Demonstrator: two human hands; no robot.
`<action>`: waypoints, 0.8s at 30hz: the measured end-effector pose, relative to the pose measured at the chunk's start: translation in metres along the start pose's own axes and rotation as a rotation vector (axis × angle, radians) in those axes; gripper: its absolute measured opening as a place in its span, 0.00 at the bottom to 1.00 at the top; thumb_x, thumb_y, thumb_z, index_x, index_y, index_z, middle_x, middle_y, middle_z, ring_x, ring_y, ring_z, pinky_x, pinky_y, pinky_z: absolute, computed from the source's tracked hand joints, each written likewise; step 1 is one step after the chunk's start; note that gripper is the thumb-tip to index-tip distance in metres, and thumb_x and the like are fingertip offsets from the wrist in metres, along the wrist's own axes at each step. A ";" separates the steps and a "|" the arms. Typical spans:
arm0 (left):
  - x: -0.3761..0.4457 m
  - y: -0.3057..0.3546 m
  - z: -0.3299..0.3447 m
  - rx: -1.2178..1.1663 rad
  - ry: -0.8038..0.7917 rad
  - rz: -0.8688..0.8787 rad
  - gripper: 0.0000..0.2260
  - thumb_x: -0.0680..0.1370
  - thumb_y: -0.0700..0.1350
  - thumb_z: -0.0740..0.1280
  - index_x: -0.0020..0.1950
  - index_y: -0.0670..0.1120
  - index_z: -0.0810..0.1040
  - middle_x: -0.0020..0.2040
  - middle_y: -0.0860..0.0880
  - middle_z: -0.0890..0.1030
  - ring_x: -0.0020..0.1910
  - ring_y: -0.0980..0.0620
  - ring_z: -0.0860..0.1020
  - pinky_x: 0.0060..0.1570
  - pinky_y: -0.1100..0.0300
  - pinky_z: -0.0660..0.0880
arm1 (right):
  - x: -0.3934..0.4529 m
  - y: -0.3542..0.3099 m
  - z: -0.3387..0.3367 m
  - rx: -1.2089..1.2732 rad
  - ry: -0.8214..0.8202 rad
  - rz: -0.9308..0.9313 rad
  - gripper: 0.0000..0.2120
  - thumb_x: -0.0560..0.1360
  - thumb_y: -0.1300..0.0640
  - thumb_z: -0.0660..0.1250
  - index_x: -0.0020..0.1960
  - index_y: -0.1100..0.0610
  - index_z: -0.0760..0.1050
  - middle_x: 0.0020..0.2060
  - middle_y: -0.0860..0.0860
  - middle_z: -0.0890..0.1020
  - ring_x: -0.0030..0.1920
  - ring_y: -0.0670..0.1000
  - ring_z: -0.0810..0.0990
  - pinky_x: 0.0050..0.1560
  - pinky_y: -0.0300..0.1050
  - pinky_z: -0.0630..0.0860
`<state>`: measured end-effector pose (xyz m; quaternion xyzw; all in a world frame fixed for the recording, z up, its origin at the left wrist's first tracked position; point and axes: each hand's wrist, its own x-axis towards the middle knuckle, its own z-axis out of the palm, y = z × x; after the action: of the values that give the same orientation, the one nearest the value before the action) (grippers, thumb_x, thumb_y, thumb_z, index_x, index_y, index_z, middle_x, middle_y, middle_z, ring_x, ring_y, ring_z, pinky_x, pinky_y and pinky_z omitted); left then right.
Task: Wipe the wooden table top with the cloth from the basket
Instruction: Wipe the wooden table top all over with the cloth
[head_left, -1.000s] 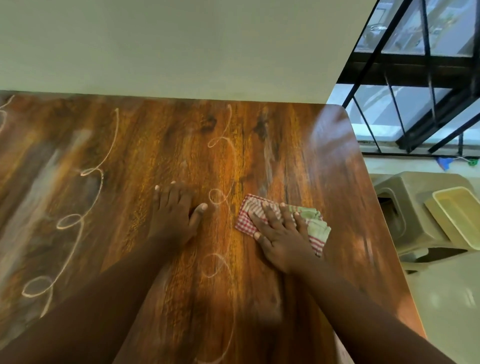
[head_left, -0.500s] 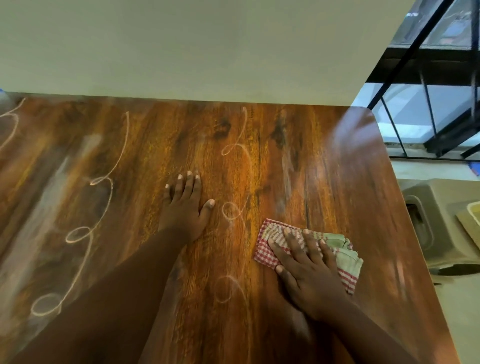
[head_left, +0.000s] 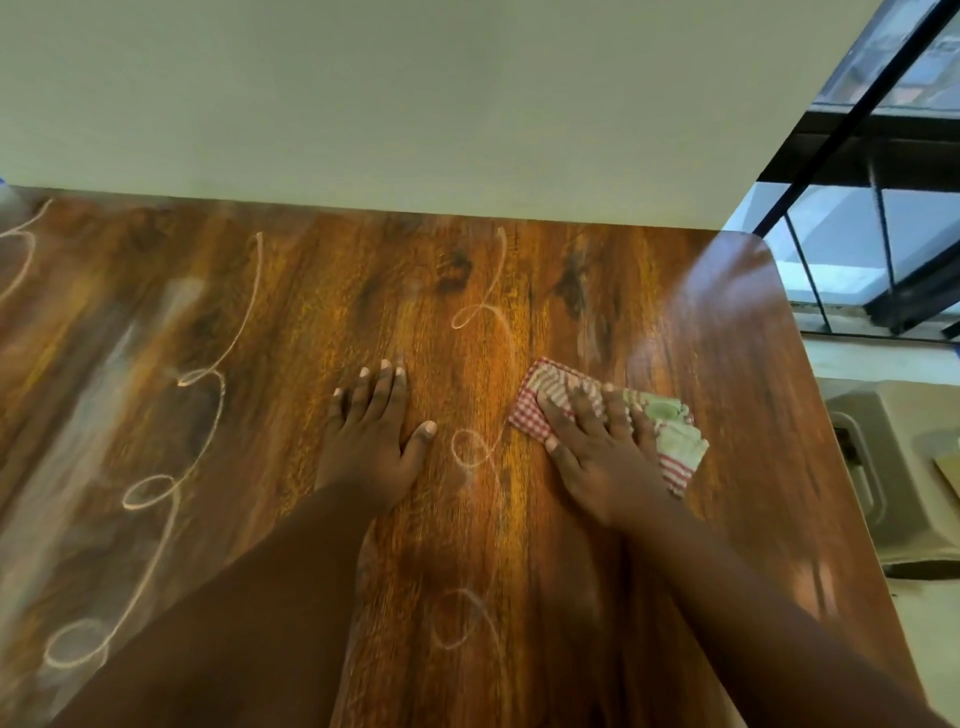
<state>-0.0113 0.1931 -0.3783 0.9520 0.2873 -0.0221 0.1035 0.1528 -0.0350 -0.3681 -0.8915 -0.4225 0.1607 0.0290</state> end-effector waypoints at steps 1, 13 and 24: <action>0.000 0.000 0.000 -0.003 0.002 0.001 0.33 0.79 0.64 0.42 0.79 0.49 0.41 0.80 0.49 0.43 0.77 0.50 0.38 0.75 0.47 0.37 | -0.012 -0.001 0.004 -0.016 0.000 -0.019 0.24 0.77 0.36 0.33 0.69 0.31 0.28 0.74 0.44 0.34 0.72 0.53 0.28 0.69 0.55 0.27; 0.031 0.011 -0.006 -0.062 0.160 -0.066 0.22 0.79 0.59 0.57 0.66 0.45 0.69 0.63 0.43 0.71 0.64 0.40 0.66 0.67 0.43 0.58 | 0.075 0.025 -0.021 -0.058 0.035 -0.009 0.24 0.79 0.37 0.37 0.73 0.32 0.35 0.77 0.45 0.41 0.76 0.54 0.36 0.71 0.58 0.35; 0.039 0.003 0.000 -0.027 0.056 -0.009 0.30 0.80 0.63 0.42 0.79 0.51 0.44 0.79 0.51 0.43 0.77 0.53 0.37 0.74 0.48 0.36 | 0.125 0.037 -0.039 -0.064 0.013 0.011 0.24 0.80 0.37 0.37 0.74 0.34 0.35 0.77 0.46 0.40 0.76 0.55 0.36 0.70 0.58 0.33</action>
<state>0.0226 0.2122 -0.3815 0.9495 0.2945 0.0082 0.1080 0.2664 0.0403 -0.3715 -0.8954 -0.4221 0.1415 0.0020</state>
